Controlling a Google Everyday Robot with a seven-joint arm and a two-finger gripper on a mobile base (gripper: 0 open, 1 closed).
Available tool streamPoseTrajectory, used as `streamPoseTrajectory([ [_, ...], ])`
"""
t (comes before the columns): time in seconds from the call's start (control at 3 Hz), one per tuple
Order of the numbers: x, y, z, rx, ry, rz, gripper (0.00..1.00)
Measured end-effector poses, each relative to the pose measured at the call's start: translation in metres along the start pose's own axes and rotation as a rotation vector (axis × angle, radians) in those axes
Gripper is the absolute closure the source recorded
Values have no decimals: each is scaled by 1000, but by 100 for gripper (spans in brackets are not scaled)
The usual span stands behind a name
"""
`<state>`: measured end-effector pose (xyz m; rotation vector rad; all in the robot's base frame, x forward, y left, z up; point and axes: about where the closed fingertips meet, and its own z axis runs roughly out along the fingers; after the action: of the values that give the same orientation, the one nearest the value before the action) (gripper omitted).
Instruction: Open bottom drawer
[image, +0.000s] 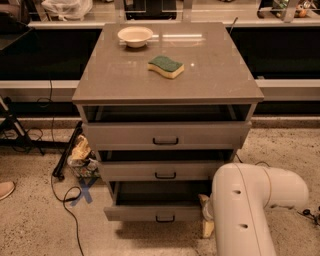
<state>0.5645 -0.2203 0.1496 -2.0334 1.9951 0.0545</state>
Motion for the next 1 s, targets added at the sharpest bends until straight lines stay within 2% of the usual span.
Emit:
streamPoseTrajectory([
  [0.67,3,-1,0,-42,3,39,50],
  [1.0,16,13,-10,-52,7,83,73],
])
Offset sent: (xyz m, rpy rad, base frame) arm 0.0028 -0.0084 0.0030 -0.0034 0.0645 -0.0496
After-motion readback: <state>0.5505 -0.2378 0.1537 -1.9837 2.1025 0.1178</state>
